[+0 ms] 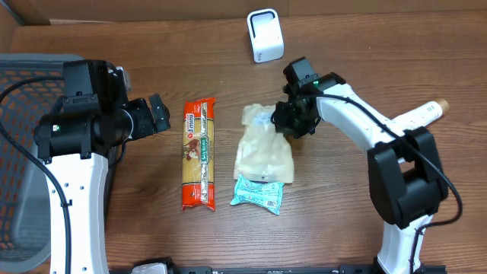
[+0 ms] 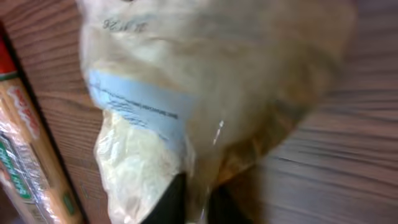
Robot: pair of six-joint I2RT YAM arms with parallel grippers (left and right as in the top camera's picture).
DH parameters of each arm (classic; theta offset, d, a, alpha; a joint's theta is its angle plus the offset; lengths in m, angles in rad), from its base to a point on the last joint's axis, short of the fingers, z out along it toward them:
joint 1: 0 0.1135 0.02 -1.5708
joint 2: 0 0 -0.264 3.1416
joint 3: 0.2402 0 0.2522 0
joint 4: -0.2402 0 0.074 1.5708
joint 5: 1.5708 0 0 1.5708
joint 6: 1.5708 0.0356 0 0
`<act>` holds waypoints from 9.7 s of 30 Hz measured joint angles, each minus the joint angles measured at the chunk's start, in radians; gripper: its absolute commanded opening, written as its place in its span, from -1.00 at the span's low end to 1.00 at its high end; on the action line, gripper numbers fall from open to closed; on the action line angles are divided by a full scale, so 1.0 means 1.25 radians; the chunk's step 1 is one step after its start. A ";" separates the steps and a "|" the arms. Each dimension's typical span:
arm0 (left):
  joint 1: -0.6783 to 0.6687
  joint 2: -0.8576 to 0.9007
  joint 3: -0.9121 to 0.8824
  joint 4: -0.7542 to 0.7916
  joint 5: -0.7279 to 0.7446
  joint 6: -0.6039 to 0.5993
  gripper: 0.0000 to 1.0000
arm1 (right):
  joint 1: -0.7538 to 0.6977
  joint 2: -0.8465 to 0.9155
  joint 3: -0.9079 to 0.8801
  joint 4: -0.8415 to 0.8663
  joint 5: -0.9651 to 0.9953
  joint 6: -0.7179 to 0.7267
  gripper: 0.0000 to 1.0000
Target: Scan the item barcode
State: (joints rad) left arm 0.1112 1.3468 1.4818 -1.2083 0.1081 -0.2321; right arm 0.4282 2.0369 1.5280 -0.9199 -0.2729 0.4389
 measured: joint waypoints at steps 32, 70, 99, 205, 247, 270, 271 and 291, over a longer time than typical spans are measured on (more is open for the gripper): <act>0.000 0.000 0.000 0.000 0.000 0.000 0.99 | 0.224 -0.070 0.088 -0.334 0.971 0.021 -0.92; 0.000 0.000 0.000 0.000 0.000 0.000 0.99 | 0.229 0.030 0.181 -0.272 0.417 -0.151 0.59; 0.000 0.000 0.000 0.000 0.000 0.000 0.99 | -0.261 -0.007 0.001 -0.177 -0.061 -0.522 0.72; 0.000 0.000 0.000 0.000 0.000 0.000 0.99 | -0.295 -0.128 0.081 -0.259 -0.950 -0.706 -0.93; 0.000 0.000 0.000 0.000 0.000 0.000 0.99 | 0.070 0.117 0.255 0.585 0.703 -0.850 -0.93; 0.000 0.000 0.000 0.000 0.000 0.000 0.99 | 0.114 0.210 0.255 0.741 0.797 -1.150 -0.93; 0.000 0.000 0.000 0.000 0.000 0.000 1.00 | 0.114 0.210 0.255 0.747 0.799 -1.154 -0.92; 0.000 0.000 0.000 0.000 0.000 0.000 1.00 | 0.114 0.210 0.255 0.810 0.811 -1.189 -0.93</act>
State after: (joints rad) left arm 0.1112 1.3468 1.4818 -1.2083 0.1078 -0.2321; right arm 0.5701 2.2997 1.8465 0.0929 0.7410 -1.0477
